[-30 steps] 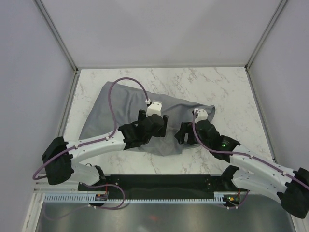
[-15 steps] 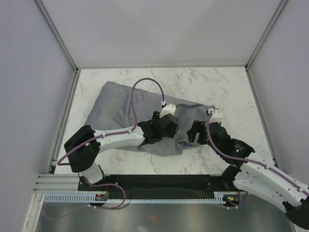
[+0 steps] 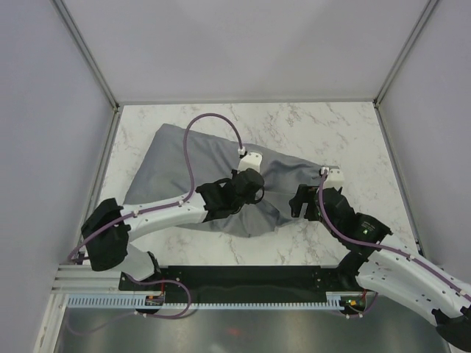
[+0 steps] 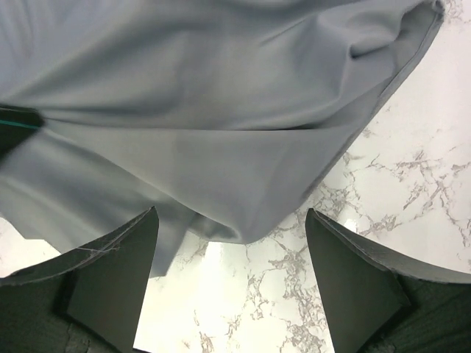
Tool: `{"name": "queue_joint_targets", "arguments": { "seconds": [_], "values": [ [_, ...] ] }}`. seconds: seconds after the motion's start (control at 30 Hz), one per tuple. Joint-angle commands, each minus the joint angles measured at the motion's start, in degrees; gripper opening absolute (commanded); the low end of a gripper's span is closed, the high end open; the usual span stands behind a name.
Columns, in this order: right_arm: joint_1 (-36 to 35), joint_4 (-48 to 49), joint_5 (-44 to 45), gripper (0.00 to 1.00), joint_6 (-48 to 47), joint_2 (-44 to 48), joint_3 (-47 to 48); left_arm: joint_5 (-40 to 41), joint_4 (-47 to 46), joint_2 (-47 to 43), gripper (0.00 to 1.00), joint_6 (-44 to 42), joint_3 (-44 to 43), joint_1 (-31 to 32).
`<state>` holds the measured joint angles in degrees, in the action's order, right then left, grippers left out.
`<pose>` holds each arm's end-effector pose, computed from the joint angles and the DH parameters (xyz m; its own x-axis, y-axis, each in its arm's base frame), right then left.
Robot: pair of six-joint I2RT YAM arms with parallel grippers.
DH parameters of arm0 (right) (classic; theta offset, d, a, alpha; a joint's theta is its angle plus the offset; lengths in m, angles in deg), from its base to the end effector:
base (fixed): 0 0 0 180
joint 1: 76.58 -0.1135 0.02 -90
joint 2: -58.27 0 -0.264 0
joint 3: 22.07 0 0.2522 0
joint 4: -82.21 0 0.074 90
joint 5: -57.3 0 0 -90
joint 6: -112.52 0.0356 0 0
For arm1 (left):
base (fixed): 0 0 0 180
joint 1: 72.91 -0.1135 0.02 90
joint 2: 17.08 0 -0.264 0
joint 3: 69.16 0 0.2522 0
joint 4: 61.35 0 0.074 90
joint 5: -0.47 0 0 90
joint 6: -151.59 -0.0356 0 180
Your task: Remove the pillowcase from the pillow
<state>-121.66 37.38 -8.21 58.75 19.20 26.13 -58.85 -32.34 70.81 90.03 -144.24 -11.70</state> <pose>0.1167 0.0961 0.2578 -0.5727 0.1874 -0.7980 -0.0845 0.9548 0.2848 0.1769 -0.2841 0.2516 -0.5541 0.1579 -0.8173 0.3488 0.9355 -0.0557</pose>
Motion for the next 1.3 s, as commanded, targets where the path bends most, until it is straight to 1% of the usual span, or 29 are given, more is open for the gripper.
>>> {"name": "queue_joint_targets", "arguments": {
  "seconds": [0.0,0.03,0.07,0.1,0.17,0.27,0.37,0.4,0.47,0.5,0.57,0.7,0.83,0.93,0.97,1.0,1.03,1.07,1.13,1.17,1.27],
  "values": [
    [0.3,-0.5,2.0,0.89,-0.5,0.1,2.4,5.5,0.8,-6.9,0.10,-2.4,-0.8,0.0],
    [0.3,-0.5,2.1,0.89,-0.4,0.0,2.6,5.9,0.9,-8.4,0.08,-2.7,-0.8,-0.1],
    [0.2,-0.5,2.2,0.89,-0.5,0.0,2.7,6.1,1.1,-9.4,0.04,-3.0,-0.6,-0.3],
    [0.3,-0.4,2.3,0.89,-0.7,0.0,2.7,6.3,1.2,-10.2,0.02,-3.3,-0.6,-1.0],
    [0.3,-0.7,2.9,0.90,-1.1,0.0,3.0,6.7,1.5,-12.5,0.02,-3.7,-0.4,-1.9],
    [0.3,-0.9,3.5,0.91,-1.3,-0.2,3.6,6.1,2.1,-16.7,0.02,-3.7,0.3,-5.1],
    [0.4,-0.9,3.6,0.92,-1.9,-0.9,4.1,4.3,2.0,-20.4,0.02,-3.7,1.4,-9.5],
    [0.3,-0.7,3.5,0.92,-2.0,-1.4,4.1,3.1,2.0,-22.6,0.02,-3.7,1.7,-12.3],
    [0.3,0.1,2.8,0.92,-2.3,-2.3,3.5,1.2,1.5,-24.3,0.02,-3.7,3.1,-15.3],
    [0.4,1.4,2.0,0.92,-2.3,-3.1,3.0,-1.2,1.5,-25.0,0.02,-3.7,3.7,-18.1],
    [0.4,2.8,1.2,0.92,-2.5,-4.2,1.2,-2.5,1.7,-25.0,0.02,-4.0,5.2,-20.2],
    [0.4,10.1,-2.2,0.91,-2.9,-5.8,-1.6,-3.8,3.5,-24.0,0.02,-3.0,8.4,-23.8],
    [0.3,16.7,-6.7,0.88,-3.8,-7.7,-3.7,-6.0,3.7,-22.6,0.02,-2.1,10.8,-24.2],
    [0.3,20.4,-12.6,0.83,-2.8,-10.2,-4.4,-7.1,3.8,-21.3,0.02,-2.2,11.6,-24.2],
    [0.3,21.3,-14.9,0.82,-1.8,-11.2,-4.9,-7.4,3.8,-20.6,0.04,-2.3,11.7,-24.1],
    [0.3,23.0,-15.8,0.82,-1.3,-11.3,-5.5,-7.6,3.8,-20.1,0.09,-3.0,11.6,-24.1],
    [0.3,23.7,-16.4,0.82,-0.7,-11.4,-7.1,-8.0,3.7,-19.9,0.16,-3.2,11.6,-24.1],
    [0.3,24.3,-17.0,0.81,-0.1,-11.5,-7.8,-8.4,3.8,-19.7,0.28,-3.6,11.7,-24.2],
    [0.3,26.1,-18.9,0.81,1.5,-11.6,-10.2,-8.8,3.5,-20.0,0.42,-4.0,12.0,-23.5],
    [0.3,26.6,-19.5,0.79,2.0,-11.7,-11.0,-8.6,3.3,-20.3,0.57,-4.3,12.2,-23.2],
    [-0.1,29.7,-21.9,0.77,4.4,-11.9,-14.2,-6.6,3.0,-21.3,0.76,-5.4,11.9,-21.1]
  ]
}}
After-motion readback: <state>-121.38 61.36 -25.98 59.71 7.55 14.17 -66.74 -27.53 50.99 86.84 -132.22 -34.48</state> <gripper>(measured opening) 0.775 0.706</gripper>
